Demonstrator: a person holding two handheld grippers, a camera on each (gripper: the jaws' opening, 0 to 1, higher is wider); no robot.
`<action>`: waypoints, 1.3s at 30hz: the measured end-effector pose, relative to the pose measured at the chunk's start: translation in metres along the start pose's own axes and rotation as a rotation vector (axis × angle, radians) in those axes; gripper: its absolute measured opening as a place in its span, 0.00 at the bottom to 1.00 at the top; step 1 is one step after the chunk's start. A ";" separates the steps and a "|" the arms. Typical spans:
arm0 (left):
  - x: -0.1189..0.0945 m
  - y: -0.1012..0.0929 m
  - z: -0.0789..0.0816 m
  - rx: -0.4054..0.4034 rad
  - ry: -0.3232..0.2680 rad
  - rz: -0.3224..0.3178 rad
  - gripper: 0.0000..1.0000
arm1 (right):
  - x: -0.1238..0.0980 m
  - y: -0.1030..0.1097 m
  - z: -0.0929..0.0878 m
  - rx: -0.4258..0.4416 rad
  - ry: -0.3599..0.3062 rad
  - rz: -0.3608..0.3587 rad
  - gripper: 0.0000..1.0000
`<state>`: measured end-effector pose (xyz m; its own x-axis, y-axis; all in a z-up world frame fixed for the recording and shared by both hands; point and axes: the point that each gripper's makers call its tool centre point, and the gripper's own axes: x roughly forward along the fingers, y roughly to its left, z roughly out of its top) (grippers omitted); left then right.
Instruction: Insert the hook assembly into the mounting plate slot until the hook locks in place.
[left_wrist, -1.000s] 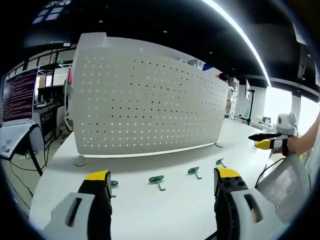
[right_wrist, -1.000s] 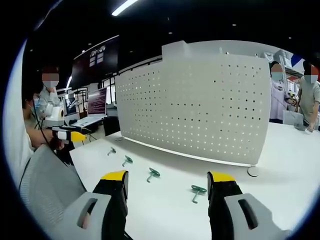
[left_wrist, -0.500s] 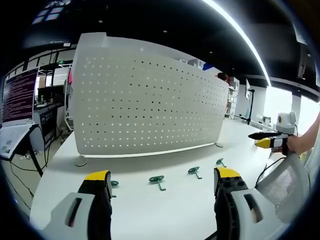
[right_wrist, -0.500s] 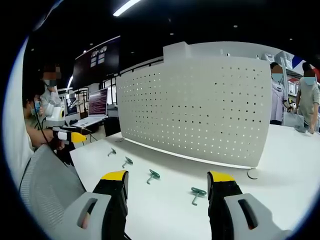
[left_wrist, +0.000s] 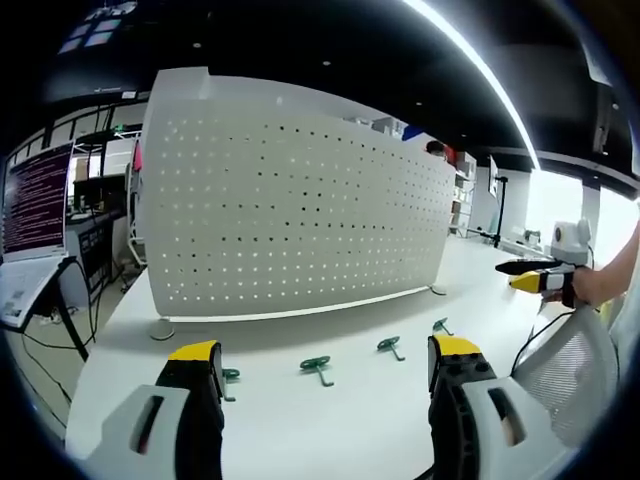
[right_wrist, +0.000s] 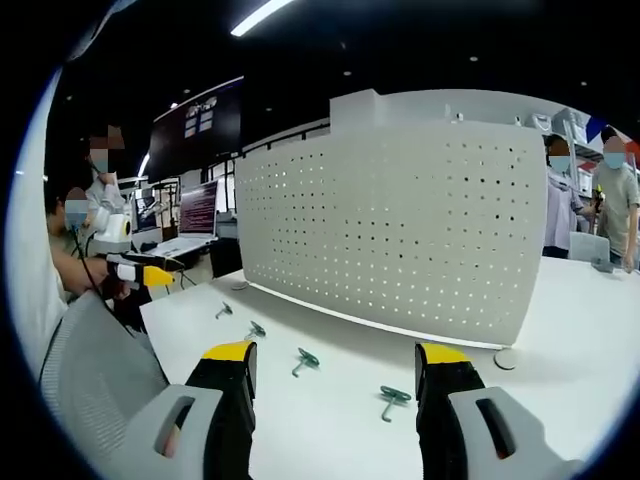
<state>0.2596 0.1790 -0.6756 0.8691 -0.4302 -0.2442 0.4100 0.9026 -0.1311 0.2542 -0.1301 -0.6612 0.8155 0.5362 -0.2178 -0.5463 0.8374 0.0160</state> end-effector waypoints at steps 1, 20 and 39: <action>0.000 0.000 0.001 0.000 -0.001 -0.002 0.87 | 0.000 0.000 0.001 0.000 -0.001 0.001 0.62; 0.011 0.005 0.005 0.051 0.044 -0.052 0.86 | 0.004 0.008 0.007 -0.015 0.001 0.031 0.59; 0.017 0.021 0.006 0.109 0.098 -0.089 0.85 | 0.020 0.013 0.018 -0.004 -0.008 0.059 0.57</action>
<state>0.2846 0.1905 -0.6770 0.7990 -0.5026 -0.3300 0.5160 0.8550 -0.0529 0.2664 -0.1068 -0.6480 0.7831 0.5859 -0.2083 -0.5946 0.8036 0.0251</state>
